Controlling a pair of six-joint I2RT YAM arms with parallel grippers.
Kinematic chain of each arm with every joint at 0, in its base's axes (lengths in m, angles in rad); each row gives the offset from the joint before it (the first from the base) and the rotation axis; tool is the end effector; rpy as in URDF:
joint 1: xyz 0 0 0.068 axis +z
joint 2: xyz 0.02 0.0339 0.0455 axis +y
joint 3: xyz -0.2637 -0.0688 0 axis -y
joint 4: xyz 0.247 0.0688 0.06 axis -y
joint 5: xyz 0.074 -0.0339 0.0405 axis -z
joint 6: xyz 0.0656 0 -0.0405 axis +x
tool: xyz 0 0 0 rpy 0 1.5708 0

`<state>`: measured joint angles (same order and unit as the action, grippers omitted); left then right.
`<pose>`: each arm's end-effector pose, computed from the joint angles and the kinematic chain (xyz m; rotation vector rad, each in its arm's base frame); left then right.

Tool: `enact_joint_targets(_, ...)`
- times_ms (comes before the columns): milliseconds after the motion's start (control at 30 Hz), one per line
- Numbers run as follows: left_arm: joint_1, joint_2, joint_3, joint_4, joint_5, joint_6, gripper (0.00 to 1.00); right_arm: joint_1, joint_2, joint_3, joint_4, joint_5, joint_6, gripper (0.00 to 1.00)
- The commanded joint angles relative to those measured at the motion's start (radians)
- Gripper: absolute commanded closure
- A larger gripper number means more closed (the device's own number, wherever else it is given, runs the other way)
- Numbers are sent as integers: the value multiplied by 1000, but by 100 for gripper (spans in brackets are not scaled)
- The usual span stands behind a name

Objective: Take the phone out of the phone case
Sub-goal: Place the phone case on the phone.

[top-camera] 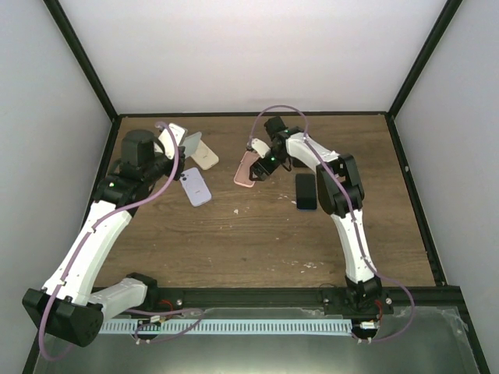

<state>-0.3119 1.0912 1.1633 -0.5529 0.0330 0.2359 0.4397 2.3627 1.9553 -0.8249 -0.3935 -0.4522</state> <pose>0.2507 -0.0831 0.3605 0.5749 1.9701 -0.0811 0.4444 0.2368 0.1290 -1.2716 2.4425 0.5456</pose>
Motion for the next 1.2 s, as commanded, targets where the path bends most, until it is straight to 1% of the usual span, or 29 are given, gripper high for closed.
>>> enact_joint_targets(0,7,-16,19,56,24,-14,100,24,-71,1,-9,-30,44,15)
enact_joint_targets(133,7,-7,26,57,36,-17,100,103,-183,-144,79,70,-27,19)
enact_joint_targets(233,6,-5,24,59,45,-17,100,162,-193,-184,76,132,-69,24)
enact_joint_targets(300,6,-9,24,59,45,-17,100,190,-183,-192,83,191,-76,26)
enact_joint_targets(367,7,-12,20,58,44,-15,100,205,-169,-188,87,208,-79,29)
enact_joint_targets(600,7,-22,15,56,46,-13,100,220,-106,-144,89,267,-87,44)
enact_joint_targets(867,7,-25,8,59,50,-14,100,221,-82,-170,112,301,-138,68)
enact_joint_targets(1033,9,-27,5,59,50,-11,100,220,-92,-174,119,332,-201,87)
enact_joint_targets(1100,9,-29,3,59,50,-11,100,218,-107,-194,132,357,-234,98)
enact_joint_targets(1167,9,-32,0,59,50,-9,100,210,-137,-229,155,366,-269,99)
